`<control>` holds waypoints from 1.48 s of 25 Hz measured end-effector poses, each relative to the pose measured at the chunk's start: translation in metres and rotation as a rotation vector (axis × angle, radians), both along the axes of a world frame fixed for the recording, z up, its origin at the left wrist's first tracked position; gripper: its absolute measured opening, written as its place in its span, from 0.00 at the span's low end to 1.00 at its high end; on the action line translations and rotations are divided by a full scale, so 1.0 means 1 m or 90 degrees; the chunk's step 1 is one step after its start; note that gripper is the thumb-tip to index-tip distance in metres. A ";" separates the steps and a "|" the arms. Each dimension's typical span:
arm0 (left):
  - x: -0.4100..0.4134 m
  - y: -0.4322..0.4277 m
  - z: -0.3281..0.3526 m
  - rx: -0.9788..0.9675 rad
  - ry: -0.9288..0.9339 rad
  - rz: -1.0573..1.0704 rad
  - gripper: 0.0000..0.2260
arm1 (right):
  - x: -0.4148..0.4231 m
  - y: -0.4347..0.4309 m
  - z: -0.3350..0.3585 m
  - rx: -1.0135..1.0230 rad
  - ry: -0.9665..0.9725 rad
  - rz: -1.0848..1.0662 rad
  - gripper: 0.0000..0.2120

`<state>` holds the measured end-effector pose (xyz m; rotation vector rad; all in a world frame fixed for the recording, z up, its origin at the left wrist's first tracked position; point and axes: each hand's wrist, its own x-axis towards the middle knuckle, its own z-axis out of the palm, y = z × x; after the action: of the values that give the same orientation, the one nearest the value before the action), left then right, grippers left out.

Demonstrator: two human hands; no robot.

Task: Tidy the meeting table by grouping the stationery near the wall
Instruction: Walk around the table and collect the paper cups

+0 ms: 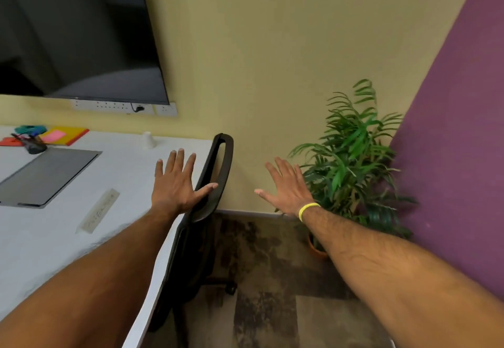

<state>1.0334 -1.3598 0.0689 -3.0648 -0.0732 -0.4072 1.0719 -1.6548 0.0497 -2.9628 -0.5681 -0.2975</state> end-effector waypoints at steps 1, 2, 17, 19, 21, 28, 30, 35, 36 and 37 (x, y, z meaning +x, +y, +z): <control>0.015 0.002 0.001 -0.003 0.004 0.014 0.47 | 0.026 0.007 0.004 0.002 -0.006 0.019 0.41; 0.030 0.007 -0.002 -0.006 0.004 0.030 0.47 | 0.051 0.015 0.006 0.008 -0.011 0.040 0.40; 0.222 0.161 -0.057 -0.067 0.053 0.282 0.48 | 0.371 0.217 -0.008 -0.029 0.013 0.292 0.41; 0.232 0.181 -0.066 -0.071 0.047 0.319 0.48 | 0.397 0.256 -0.018 -0.038 0.019 0.343 0.41; 0.236 0.199 -0.079 -0.080 0.064 0.359 0.47 | 0.420 0.293 -0.037 -0.041 0.034 0.394 0.43; 0.266 0.251 -0.137 -0.101 0.124 0.484 0.48 | 0.506 0.405 -0.139 -0.029 0.159 0.486 0.45; 0.281 0.261 -0.157 -0.117 0.145 0.518 0.47 | 0.534 0.431 -0.164 -0.017 0.197 0.486 0.45; 0.318 0.273 -0.194 -0.158 0.154 0.596 0.47 | 0.591 0.503 -0.211 0.043 0.255 0.460 0.48; 0.323 0.274 -0.199 -0.167 0.152 0.605 0.47 | 0.599 0.519 -0.217 0.059 0.265 0.459 0.49; 0.329 0.276 -0.204 -0.175 0.155 0.613 0.47 | 0.607 0.535 -0.224 0.080 0.276 0.456 0.50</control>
<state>1.3621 -1.0843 -0.1352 -2.8139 -1.5893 0.0479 1.6787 -1.1195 -0.1742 -2.3752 -1.3892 0.3500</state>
